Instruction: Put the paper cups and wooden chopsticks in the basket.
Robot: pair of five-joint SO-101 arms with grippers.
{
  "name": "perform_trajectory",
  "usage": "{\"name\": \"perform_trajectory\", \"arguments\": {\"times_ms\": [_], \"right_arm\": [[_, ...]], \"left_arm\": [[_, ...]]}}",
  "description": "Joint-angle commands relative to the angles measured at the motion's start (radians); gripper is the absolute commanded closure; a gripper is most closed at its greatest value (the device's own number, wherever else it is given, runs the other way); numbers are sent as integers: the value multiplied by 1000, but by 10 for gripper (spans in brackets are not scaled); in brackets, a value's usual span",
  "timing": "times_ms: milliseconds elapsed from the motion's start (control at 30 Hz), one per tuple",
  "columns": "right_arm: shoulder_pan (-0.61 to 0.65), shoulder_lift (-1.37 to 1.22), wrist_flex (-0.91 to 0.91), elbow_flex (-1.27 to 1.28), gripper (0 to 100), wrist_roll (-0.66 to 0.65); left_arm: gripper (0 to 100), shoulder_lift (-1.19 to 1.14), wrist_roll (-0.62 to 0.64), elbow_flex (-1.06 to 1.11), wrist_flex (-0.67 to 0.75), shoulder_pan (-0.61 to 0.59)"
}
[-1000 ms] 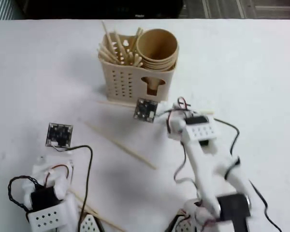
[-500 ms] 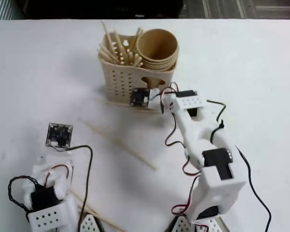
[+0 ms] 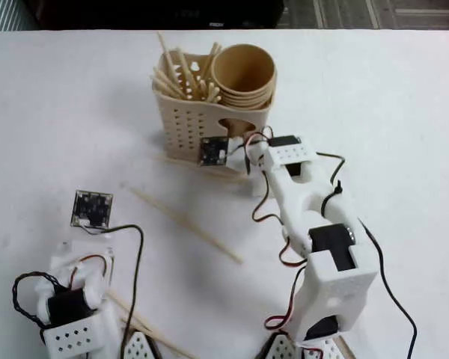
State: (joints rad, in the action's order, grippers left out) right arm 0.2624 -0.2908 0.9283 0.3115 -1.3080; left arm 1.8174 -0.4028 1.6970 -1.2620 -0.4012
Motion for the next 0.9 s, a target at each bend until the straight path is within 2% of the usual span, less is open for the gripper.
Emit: {"name": "perform_trajectory", "arguments": {"times_ms": [0,400,733,867], "right_arm": [[41,25,87,2,978,-8],[85,334,417,9,978,21],[151,529,444,98,978,167],[142,549,357,193,978,172]], "left_arm": [[964,7,11,-5,-8,-2],[964,7,11,-5,-8,-2],[964,7,11,-5,-8,-2],[964,7,11,-5,-8,-2]]}}
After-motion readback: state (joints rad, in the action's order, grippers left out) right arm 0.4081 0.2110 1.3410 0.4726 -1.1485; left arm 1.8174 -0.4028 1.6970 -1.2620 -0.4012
